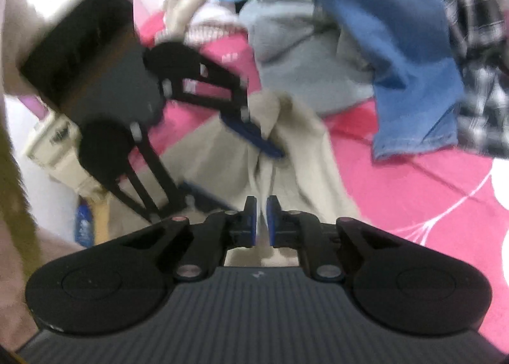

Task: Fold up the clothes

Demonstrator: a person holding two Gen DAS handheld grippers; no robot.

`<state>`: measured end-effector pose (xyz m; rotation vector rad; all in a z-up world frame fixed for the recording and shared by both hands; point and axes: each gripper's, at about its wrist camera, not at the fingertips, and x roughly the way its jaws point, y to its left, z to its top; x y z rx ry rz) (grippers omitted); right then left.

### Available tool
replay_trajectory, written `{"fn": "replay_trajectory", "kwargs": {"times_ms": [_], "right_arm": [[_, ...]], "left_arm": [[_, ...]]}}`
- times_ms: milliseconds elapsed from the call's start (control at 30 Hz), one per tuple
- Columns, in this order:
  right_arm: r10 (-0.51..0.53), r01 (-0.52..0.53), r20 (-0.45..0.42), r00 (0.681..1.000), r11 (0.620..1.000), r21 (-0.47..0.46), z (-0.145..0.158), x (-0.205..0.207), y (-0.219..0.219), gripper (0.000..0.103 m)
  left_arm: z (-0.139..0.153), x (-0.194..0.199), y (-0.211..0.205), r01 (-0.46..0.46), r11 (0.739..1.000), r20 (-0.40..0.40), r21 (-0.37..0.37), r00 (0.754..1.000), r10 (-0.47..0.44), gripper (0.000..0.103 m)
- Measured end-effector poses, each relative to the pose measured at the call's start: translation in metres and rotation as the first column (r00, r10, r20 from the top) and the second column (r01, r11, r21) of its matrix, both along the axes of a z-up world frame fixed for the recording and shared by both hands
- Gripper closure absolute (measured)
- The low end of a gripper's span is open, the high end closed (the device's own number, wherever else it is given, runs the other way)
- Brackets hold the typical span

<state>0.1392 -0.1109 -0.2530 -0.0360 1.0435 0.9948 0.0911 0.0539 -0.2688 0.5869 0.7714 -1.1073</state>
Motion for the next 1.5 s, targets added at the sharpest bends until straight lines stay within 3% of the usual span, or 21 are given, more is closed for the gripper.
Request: {"fn": "replay_trajectory", "kwargs": {"times_ms": [67, 133, 333, 400, 433, 500, 567, 600, 667, 800, 867, 900, 967, 1000, 1067, 1133, 1267, 1400, 1467, 1500], "right_arm": [[-0.101, 0.103, -0.024, 0.995, 0.991, 0.087, -0.008, 0.005, -0.021, 0.085], [-0.195, 0.199, -0.047, 0.98, 0.974, 0.109, -0.017, 0.022, -0.031, 0.081], [-0.059, 0.07, -0.153, 0.986, 0.995, 0.067, -0.071, 0.067, 0.0, 0.076], [0.016, -0.006, -0.163, 0.986, 0.998, 0.065, -0.079, 0.07, 0.011, 0.101], [0.054, -0.044, -0.167, 0.984, 0.997, 0.064, -0.083, 0.071, 0.017, 0.103], [0.105, -0.104, -0.019, 0.994, 0.994, 0.026, -0.065, 0.059, 0.026, 0.103], [0.149, -0.146, 0.164, 0.975, 0.989, -0.027, -0.044, 0.04, 0.036, 0.103], [0.208, -0.193, 0.259, 0.943, 0.978, -0.082, -0.042, 0.026, 0.044, 0.103], [0.329, -0.266, 0.428, 0.841, 0.943, -0.202, -0.038, -0.001, 0.059, 0.103], [0.417, -0.327, 0.451, 0.789, 0.907, -0.266, -0.042, -0.013, 0.067, 0.103], [0.459, -0.355, 0.46, 0.76, 0.886, -0.298, -0.044, -0.02, 0.071, 0.102], [0.48, -0.368, 0.464, 0.745, 0.875, -0.314, -0.045, -0.023, 0.072, 0.102], [0.521, -0.394, 0.47, 0.713, 0.851, -0.346, -0.047, -0.029, 0.076, 0.102], [0.541, -0.406, 0.472, 0.697, 0.839, -0.362, -0.048, -0.032, 0.078, 0.102], [0.524, -0.394, 0.471, 0.709, 0.849, -0.352, -0.045, -0.029, 0.074, 0.102], [0.521, -0.392, 0.475, 0.709, 0.851, -0.349, -0.043, -0.031, 0.075, 0.102], [0.521, -0.387, 0.479, 0.706, 0.851, -0.355, -0.046, -0.032, 0.075, 0.102], [0.5, -0.364, 0.49, 0.715, 0.863, -0.349, -0.044, -0.033, 0.074, 0.102], [0.488, -0.349, 0.499, 0.716, 0.87, -0.349, -0.043, -0.033, 0.072, 0.102], [0.483, -0.343, 0.504, 0.716, 0.872, -0.349, -0.043, -0.033, 0.071, 0.102]], "left_arm": [[-0.004, 0.004, -0.002, -0.012, 1.0, -0.018, 0.005, 1.0, 0.012, 0.049], [-0.009, 0.008, -0.006, -0.028, 0.999, -0.026, 0.028, 0.999, 0.028, 0.051], [-0.012, 0.005, -0.006, -0.059, 0.996, 0.005, 0.07, 0.998, 0.059, 0.079], [-0.009, 0.002, -0.004, -0.075, 0.995, 0.019, 0.067, 0.997, 0.073, 0.087], [-0.008, 0.001, -0.003, -0.085, 0.994, 0.028, 0.063, 0.996, 0.083, 0.09], [-0.002, -0.002, 0.002, -0.117, 0.992, 0.039, 0.042, 0.993, 0.115, 0.092], [0.005, -0.002, 0.008, -0.156, 0.988, 0.028, 0.012, 0.987, 0.155, 0.093], [0.008, -0.002, 0.011, -0.176, 0.984, 0.016, -0.002, 0.984, 0.176, 0.094], [0.012, -0.001, 0.016, -0.206, 0.978, -0.008, -0.024, 0.979, 0.206, 0.094], [0.012, 0.0, 0.023, -0.235, 0.971, -0.072, -0.029, 0.97, 0.233, 0.09], [0.017, 0.004, 0.03, -0.27, 0.962, -0.109, -0.043, 0.958, 0.264, 0.078], [0.022, 0.007, 0.036, -0.299, 0.952, -0.127, -0.064, 0.949, 0.289, 0.074], [0.028, 0.018, 0.051, -0.393, 0.915, -0.173, -0.093, 0.911, 0.373, 0.053], [0.03, 0.024, 0.058, -0.443, 0.891, -0.2, -0.1, 0.886, 0.419, 0.052], [0.027, 0.038, 0.066, -0.532, 0.843, -0.231, -0.075, 0.832, 0.505, 0.053], [0.022, 0.049, 0.064, -0.581, 0.814, -0.219, -0.016, 0.796, 0.564, 0.055], [0.009, 0.056, 0.047, -0.62, 0.779, -0.185, 0.089, 0.759, 0.625, 0.055], [0.003, 0.056, 0.039, -0.667, 0.732, -0.153, 0.135, 0.716, 0.681, 0.057], [0.003, 0.056, 0.041, -0.694, 0.705, -0.137, 0.144, 0.692, 0.709, 0.072], [0.003, 0.056, 0.042, -0.707, 0.692, -0.127, 0.146, 0.68, 0.722, 0.074]]}}
